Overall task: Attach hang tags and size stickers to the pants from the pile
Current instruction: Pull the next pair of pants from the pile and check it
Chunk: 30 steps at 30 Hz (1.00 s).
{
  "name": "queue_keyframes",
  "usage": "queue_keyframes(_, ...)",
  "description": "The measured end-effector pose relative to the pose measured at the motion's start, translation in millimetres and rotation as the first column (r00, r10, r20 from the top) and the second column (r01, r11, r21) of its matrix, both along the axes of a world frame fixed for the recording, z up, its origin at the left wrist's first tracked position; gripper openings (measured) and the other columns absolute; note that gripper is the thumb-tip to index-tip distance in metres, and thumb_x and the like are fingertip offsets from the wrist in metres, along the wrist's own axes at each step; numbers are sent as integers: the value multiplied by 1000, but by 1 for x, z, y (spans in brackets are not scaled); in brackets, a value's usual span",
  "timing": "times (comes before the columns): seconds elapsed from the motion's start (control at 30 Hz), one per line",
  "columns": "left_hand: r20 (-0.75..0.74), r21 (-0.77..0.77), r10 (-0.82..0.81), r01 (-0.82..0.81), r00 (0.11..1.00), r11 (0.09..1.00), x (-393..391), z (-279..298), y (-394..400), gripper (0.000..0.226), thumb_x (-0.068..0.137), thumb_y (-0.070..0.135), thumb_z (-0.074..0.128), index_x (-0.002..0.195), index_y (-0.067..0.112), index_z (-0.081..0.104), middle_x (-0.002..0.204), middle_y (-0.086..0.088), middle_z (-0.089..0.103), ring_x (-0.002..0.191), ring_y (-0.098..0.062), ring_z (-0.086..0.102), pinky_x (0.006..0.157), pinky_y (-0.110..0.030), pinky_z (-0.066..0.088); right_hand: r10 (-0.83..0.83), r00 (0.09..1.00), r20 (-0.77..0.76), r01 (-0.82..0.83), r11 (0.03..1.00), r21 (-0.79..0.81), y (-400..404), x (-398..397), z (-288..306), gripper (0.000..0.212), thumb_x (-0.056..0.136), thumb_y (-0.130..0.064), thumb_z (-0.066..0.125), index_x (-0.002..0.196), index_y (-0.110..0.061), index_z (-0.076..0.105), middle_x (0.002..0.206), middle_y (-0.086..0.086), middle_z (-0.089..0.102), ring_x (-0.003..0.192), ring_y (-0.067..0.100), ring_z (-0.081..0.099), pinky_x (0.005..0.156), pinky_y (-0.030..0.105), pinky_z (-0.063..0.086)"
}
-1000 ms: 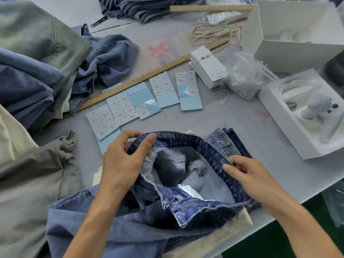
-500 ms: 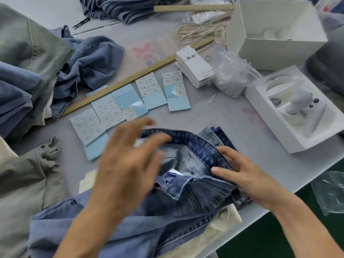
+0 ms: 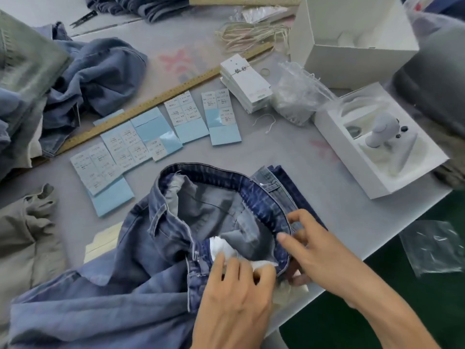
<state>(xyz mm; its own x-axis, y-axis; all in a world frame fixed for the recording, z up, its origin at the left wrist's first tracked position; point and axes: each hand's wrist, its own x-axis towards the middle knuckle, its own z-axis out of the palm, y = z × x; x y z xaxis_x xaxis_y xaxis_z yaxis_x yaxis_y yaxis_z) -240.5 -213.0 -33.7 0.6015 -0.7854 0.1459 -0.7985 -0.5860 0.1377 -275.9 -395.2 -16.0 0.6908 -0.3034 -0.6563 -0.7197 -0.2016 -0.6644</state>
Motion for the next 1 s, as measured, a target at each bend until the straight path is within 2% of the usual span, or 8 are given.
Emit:
queue_keyframes(0.07, 12, 21, 46, -47, 999, 999, -4, -1, 0, 24, 84, 8, 47, 72, 16, 67, 54, -3, 44, 48, -23, 45, 49, -36, 46, 124, 989, -80, -128, 991, -45, 7, -3, 2, 41, 80, -66, 65, 106, -58, 35, 86, -8, 73, 78, 11, 73, 79, 40, 62)
queue_keyframes(0.2, 59, -31, 110, -108, 992, 994, -5, 10, -8, 38, 93, 5, 38, 80, 14, 73, 54, -1, 41, 46, -20, 44, 42, -33, 37, -114, 993, 28, 108, 982, 155, 13, -8, -6, 42, 97, -18, 68, 130, -32, 47, 97, 4, 77, 90, 26, 75, 85, 48, 61)
queue_keyframes(0.37, -74, 38, 97, -95, 993, 995, -12, 18, -12, 49, 95, 3, 33, 77, 16, 77, 54, 2, 52, 45, -18, 51, 36, -25, 36, -596, 803, -19, 484, 632, 606, 23, -8, -9, 33, 96, 4, 56, 126, -10, 58, 109, 19, 75, 88, 26, 76, 62, 30, 60)
queue_keyframes(0.57, -631, 62, 30, 13, 775, 998, -12, 38, -9, 63, 80, 36, 25, 121, 32, 73, 106, 7, 68, 73, -13, 70, 55, -20, 54, -709, 681, -181, 525, 300, 796, 36, -3, -13, 46, 74, -2, 59, 118, 3, 69, 113, 27, 71, 90, 33, 72, 89, 46, 57)
queue_keyframes(0.63, -521, 0, 17, -20, 853, 1000, -2, 42, 0, 75, 75, 51, 5, 139, 51, 44, 137, 13, 39, 95, -11, 62, 76, -20, 50, -699, 695, -170, 467, 258, 846, 36, -4, -10, 39, 72, -9, 63, 108, 0, 76, 112, 27, 71, 92, 34, 73, 92, 52, 56)
queue_keyframes(0.7, -519, 23, 117, -123, 847, 992, 15, 46, 9, 62, 84, 42, 22, 134, 34, 58, 140, -4, 44, 89, -21, 64, 64, -32, 57, -713, 685, -151, 417, 213, 883, 36, -5, -7, 31, 78, -13, 60, 100, -3, 79, 106, 24, 74, 90, 34, 75, 78, 50, 63)
queue_keyframes(0.8, -374, 132, 161, -120, 913, 984, 26, 38, 24, 46, 83, 19, 42, 109, 2, 76, 123, -24, 67, 99, -38, 71, 67, -42, 63, -731, 661, -166, 406, 163, 899, 38, -3, -3, 33, 89, -17, 51, 95, -2, 80, 97, 19, 74, 87, 31, 75, 74, 42, 61)
queue_keyframes(1.0, -117, 35, 56, -52, 992, 998, 11, 28, 36, 19, 83, 9, 53, 77, 10, 71, 70, -5, 61, 60, -28, 56, 51, -37, 55, -748, 663, -34, 361, 280, 890, 44, 5, 2, 32, 74, -12, 83, 105, -7, 74, 99, 15, 70, 87, 24, 71, 77, 38, 61)
